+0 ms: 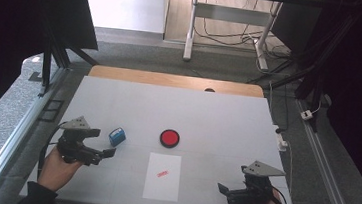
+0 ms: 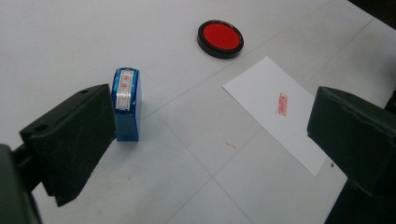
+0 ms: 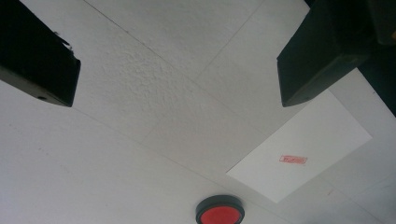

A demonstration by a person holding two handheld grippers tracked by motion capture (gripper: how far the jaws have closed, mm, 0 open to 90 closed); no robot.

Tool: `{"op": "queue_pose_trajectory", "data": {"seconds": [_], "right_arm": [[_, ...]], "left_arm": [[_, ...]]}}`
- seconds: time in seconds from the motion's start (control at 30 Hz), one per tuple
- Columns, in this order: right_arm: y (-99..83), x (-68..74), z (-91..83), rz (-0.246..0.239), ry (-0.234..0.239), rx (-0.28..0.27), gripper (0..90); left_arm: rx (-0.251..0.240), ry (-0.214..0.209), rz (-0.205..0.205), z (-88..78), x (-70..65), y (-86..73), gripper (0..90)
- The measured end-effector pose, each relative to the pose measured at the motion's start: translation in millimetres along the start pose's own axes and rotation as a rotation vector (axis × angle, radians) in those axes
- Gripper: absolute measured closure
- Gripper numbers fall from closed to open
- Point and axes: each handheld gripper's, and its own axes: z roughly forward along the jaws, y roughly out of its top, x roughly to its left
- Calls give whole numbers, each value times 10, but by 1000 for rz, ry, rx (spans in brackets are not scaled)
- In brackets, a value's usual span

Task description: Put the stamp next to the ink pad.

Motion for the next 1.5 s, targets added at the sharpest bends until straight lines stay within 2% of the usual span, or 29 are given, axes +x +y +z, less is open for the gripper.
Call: {"op": "queue_pose_trajectory", "data": {"seconds": [0.43,1.0,1.37,1.5], "right_arm": [[2,0,0,-1,-3,2,0],[0,-2,1,2,-4,2,0],[3,4,3,1,-7,4,0],[5,8,4,-1,-6,5,0]], "left_arm": [[-28,11,-11,-219,-66,-195,10],[-28,44,-51,-450,-100,-505,0],[14,80,-63,-510,-124,-657,0],[80,102,-56,-468,-150,-696,0]]}}
